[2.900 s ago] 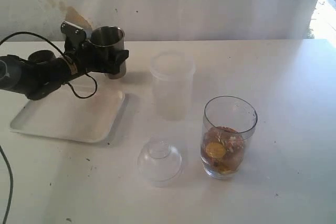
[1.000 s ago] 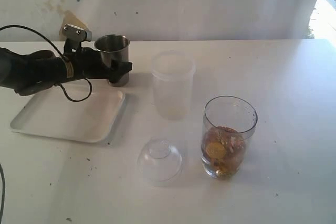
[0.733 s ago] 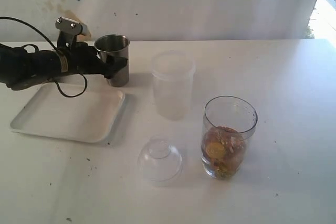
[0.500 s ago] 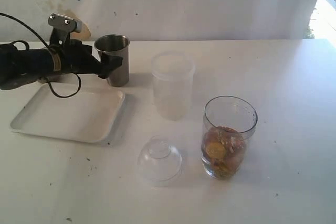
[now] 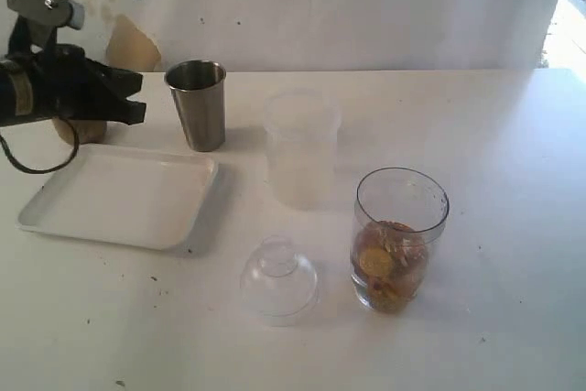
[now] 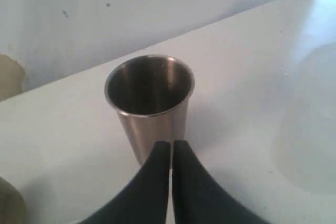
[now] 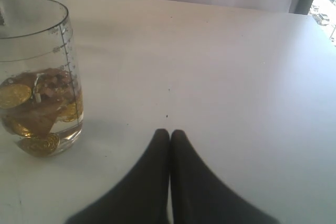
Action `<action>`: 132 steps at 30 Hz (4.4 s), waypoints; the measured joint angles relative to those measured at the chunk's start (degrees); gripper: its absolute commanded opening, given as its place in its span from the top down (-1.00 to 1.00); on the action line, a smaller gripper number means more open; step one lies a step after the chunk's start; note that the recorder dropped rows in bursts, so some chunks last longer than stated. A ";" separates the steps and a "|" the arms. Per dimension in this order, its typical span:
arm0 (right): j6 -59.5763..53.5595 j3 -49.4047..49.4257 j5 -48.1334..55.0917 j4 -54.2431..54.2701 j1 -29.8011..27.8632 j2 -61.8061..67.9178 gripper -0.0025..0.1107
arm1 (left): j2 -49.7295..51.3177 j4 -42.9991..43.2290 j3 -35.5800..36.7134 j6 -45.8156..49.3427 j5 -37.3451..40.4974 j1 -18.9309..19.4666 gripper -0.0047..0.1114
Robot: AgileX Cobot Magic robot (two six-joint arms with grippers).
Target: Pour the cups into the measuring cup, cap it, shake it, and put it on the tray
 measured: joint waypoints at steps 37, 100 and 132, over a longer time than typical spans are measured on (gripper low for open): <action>0.00 0.00 0.00 0.00 0.00 0.00 0.96 | -64.08 34.37 21.03 -38.14 2.42 0.00 0.92; 0.00 0.00 0.00 0.00 0.00 0.00 0.96 | -92.53 -61.74 51.09 45.42 36.39 7.53 0.92; 0.00 0.00 0.00 0.00 0.00 0.00 0.96 | -92.53 -61.74 51.09 43.21 36.79 7.91 0.92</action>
